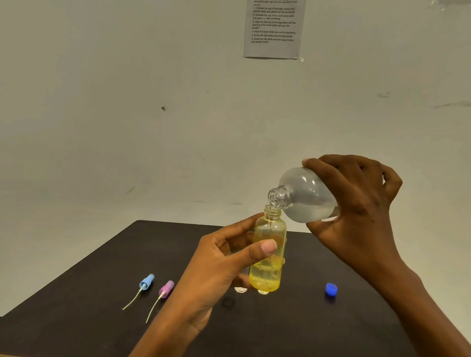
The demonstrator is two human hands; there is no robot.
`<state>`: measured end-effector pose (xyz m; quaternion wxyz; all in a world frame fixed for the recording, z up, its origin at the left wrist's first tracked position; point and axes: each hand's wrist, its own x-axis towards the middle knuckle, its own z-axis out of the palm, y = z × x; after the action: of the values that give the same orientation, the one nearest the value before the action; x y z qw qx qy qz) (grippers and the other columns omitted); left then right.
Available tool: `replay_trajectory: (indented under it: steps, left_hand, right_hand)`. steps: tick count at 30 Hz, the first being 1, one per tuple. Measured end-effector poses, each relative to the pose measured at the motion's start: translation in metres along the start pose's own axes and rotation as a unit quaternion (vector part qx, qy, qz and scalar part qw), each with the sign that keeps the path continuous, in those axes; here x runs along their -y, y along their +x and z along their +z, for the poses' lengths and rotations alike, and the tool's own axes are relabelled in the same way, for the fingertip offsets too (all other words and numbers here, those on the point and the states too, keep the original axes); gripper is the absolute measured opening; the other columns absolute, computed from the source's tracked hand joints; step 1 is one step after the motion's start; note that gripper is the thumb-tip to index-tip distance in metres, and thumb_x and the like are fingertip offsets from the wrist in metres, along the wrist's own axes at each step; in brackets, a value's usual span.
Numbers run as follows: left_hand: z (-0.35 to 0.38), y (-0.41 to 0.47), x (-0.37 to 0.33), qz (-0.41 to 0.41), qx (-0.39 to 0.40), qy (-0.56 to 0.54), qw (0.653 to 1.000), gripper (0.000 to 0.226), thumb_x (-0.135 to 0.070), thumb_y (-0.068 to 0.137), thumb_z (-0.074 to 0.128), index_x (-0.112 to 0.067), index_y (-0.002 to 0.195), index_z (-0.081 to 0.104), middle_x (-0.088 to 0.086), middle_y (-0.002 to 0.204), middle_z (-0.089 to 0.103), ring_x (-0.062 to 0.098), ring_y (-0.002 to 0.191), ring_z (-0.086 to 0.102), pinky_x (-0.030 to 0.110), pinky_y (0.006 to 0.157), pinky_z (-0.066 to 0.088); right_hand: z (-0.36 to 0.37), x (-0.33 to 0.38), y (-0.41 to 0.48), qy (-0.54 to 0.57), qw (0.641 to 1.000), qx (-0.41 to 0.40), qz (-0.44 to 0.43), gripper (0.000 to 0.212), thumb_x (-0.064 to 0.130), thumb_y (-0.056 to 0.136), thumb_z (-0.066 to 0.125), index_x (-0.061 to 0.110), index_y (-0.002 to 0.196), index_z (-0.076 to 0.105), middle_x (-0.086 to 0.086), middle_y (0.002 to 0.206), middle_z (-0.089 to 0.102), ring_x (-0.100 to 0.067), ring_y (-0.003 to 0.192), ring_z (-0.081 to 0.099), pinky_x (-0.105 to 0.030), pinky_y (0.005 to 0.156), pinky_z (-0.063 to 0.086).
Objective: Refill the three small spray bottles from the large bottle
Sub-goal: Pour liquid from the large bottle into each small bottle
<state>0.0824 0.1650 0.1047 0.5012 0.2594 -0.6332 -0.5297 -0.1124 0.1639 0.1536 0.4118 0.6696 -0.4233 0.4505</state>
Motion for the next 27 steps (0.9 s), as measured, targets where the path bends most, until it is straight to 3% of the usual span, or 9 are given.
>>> replay_trajectory:
  steps: [18, 27]
  left_hand:
    - [0.0006, -0.0002, -0.0002, 0.004, 0.003, 0.004, 1.000, 0.051, -0.031, 0.061, 0.071, -0.031, 0.111, 0.065, 0.001, 0.105, 0.073, 0.023, 0.095, 0.071, 0.049, 0.079, 0.057]
    - [0.0013, 0.0003, 0.0000, 0.008, 0.010, -0.003, 1.000, 0.047, -0.028, 0.062, 0.071, -0.031, 0.108, 0.065, 0.001, 0.104, 0.074, 0.023, 0.093, 0.071, 0.041, 0.071, 0.060]
  right_hand:
    - [0.0004, -0.0009, -0.0006, -0.003, 1.000, 0.001, 0.000, 0.069, 0.018, 0.053, 0.068, 0.028, 0.118, 0.046, -0.004, 0.112, 0.059, -0.023, 0.112, 0.042, -0.037, 0.091, 0.021]
    - [-0.0007, -0.0014, -0.0011, -0.004, 1.000, 0.002, 0.002, 0.070, 0.016, 0.052, 0.069, 0.028, 0.118, 0.047, -0.002, 0.111, 0.059, -0.023, 0.111, 0.043, -0.038, 0.090, 0.021]
